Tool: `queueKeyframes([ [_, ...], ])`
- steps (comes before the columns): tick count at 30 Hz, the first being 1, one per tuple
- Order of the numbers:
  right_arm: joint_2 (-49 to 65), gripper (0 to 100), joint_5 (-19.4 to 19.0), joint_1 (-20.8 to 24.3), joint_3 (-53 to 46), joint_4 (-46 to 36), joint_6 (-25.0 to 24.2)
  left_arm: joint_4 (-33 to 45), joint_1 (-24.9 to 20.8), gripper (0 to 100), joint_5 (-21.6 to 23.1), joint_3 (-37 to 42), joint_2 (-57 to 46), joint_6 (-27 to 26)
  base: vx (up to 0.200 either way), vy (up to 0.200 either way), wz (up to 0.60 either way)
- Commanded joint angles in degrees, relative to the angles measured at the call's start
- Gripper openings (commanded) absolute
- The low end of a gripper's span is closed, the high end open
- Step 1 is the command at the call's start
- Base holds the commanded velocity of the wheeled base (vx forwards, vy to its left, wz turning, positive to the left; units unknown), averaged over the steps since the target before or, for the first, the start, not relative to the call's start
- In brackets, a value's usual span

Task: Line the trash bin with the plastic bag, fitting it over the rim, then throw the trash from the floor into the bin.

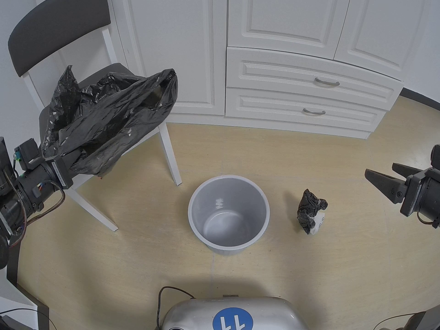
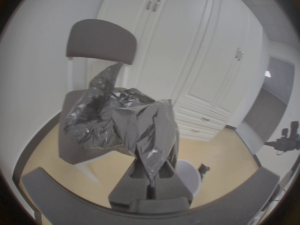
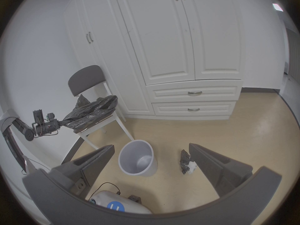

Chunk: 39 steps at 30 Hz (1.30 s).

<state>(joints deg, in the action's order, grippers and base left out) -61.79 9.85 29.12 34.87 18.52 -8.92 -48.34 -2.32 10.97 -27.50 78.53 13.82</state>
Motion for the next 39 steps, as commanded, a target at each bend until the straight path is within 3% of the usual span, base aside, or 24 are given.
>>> queueKeyframes([
  [1, 0.4, 100, -0.4, 2.3, 1.0, -1.1, 2.2, 8.1, -10.2, 0, -0.2, -5.1, -11.5, 0.1, 0.0, 0.0, 0.0],
  [11, 1.6, 100, -0.3, 2.3, 0.4, -2.1, 2.9, 22.8, -21.4, 0, 0.1, -5.1, -21.6, 0.0, 0.0, 0.0, 0.0],
  [13, 2.8, 100, -0.3, 2.3, 1.2, -6.2, 3.3, 28.6, -24.1, 0, 0.5, -6.0, -24.4, -0.3, 0.0, 0.0, 0.0],
  [16, 2.9, 100, -0.4, 2.6, 2.0, -8.3, 3.3, 31.3, -25.8, 0, 2.2, -6.9, -26.1, -0.2, 0.0, 0.0, 0.0],
  [17, 2.9, 100, -0.4, 4.5, 2.0, -9.4, 3.3, 33.0, -26.1, 0, 4.9, -7.1, -27.6, -0.2, 0.0, 0.0, 0.0],
  [22, 1.1, 100, -0.5, 7.1, 1.3, -9.6, 3.2, 33.8, -26.1, 0, 9.0, -7.0, -29.4, -0.1, 0.0, 0.0, 0.0],
  [32, -1.0, 100, -1.3, 10.2, -0.4, -9.5, 2.9, 33.0, -27.0, 0, 9.2, -7.7, -29.8, 0.2, 0.0, 0.0, 0.0],
  [39, -4.1, 100, -3.1, 13.8, -1.1, -8.8, 1.0, 28.3, -30.1, 0, 9.2, -7.3, -29.9, 4.7, 0.0, 0.0, 0.0],
])
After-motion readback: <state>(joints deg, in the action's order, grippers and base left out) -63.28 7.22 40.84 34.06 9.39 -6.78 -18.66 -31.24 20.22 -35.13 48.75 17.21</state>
